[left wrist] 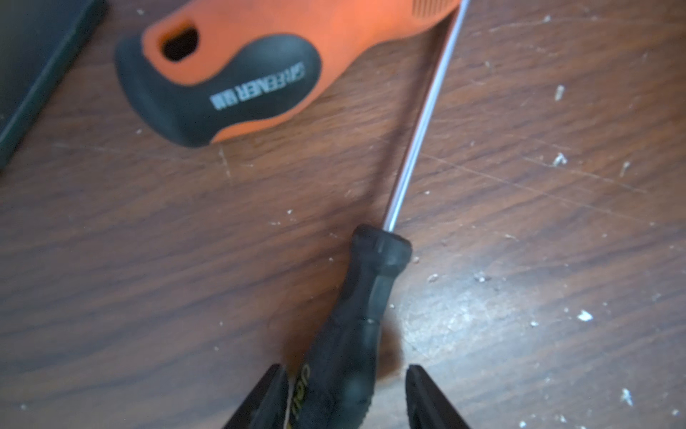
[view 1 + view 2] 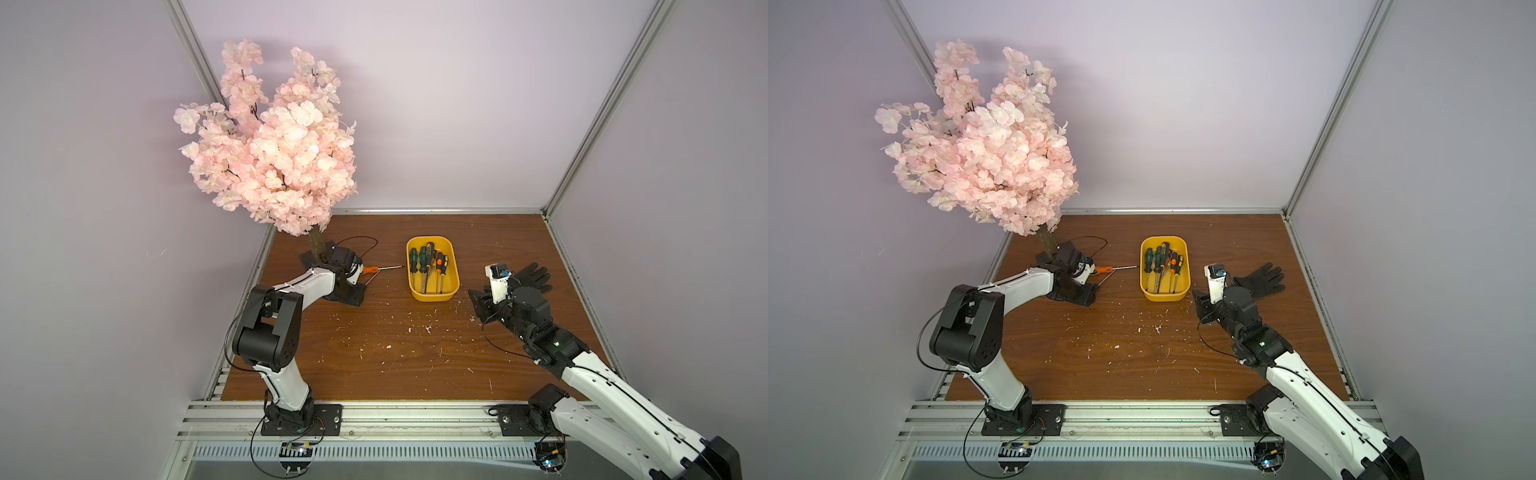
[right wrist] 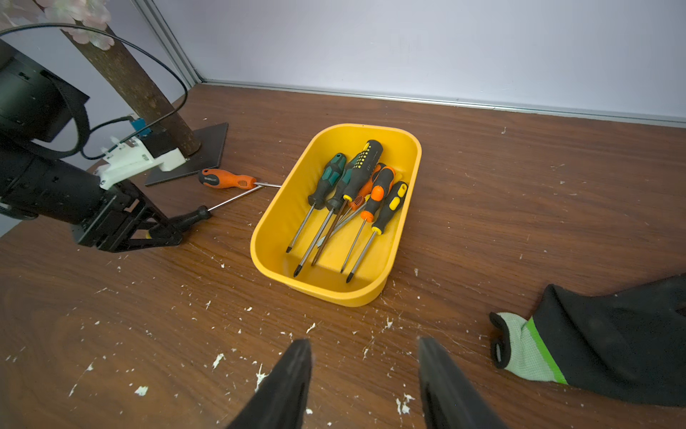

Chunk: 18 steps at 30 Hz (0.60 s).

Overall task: Put the screwdriver on the desktop into the storage box
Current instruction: Pick up the screwdriver from the center of the board.

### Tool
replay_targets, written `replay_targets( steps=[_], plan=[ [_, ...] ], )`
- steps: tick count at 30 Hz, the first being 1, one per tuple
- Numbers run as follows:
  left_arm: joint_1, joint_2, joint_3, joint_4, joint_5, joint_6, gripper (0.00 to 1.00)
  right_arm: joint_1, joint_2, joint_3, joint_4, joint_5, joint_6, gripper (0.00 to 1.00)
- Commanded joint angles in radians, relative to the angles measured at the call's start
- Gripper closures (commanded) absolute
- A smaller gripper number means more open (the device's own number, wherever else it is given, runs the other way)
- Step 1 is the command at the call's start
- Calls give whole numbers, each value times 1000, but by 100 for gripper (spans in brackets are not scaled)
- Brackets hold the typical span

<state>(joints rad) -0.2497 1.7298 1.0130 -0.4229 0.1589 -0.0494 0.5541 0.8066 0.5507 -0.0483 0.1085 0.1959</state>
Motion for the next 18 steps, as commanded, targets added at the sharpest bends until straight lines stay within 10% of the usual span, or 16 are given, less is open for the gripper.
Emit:
replay_targets(
  steps=[1, 18],
  plan=[
    [-32, -35, -24, -20, -27, -14, 52, -3, -10, -8, 40, 26, -1, 47],
    [-166, -240, -86, -82, 52, -72, 88, -3, 33, -6, 75, 9, -3, 48]
  ],
)
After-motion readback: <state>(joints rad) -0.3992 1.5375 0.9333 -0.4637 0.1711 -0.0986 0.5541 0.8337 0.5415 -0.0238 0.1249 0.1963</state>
